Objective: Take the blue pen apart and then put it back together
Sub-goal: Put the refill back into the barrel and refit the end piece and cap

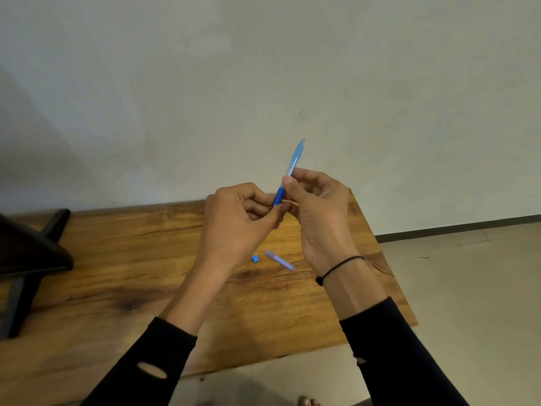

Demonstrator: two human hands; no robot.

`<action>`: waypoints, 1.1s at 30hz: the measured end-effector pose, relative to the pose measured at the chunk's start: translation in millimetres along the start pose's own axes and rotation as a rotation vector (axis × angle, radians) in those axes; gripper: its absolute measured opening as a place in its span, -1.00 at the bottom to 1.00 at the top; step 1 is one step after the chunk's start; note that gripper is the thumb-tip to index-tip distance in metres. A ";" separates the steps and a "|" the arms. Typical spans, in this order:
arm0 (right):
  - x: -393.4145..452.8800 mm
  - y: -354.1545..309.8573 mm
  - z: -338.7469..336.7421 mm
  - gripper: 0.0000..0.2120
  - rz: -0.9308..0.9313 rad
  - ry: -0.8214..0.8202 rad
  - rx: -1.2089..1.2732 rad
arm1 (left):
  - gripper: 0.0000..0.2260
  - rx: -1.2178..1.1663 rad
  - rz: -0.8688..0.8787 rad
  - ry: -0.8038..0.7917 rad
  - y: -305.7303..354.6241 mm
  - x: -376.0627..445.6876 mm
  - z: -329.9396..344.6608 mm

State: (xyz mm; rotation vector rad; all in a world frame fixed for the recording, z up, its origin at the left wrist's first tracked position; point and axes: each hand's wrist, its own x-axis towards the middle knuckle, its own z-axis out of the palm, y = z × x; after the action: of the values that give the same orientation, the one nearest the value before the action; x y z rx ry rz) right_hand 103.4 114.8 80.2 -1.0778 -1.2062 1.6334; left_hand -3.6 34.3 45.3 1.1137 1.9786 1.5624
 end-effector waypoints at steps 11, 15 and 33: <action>36.9 82.6 -40.8 -0.93 -0.080 -0.068 -1.294 | -0.88 0.265 -0.146 -0.067 -43.1 17.9 -19.0; 41.5 99.8 -43.0 -0.91 -0.085 -0.094 -1.447 | -0.87 0.253 -0.168 -0.060 -48.2 20.3 -19.6; 24.8 107.9 -23.3 -0.63 -0.171 -0.346 -1.539 | -0.83 0.227 -0.207 -0.083 -56.5 20.9 -24.6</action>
State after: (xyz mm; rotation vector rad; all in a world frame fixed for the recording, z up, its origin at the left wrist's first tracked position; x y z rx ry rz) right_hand 105.1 122.2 -32.6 -1.4291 -2.8273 0.5094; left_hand -53.4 31.2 3.6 1.0004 2.1769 1.1926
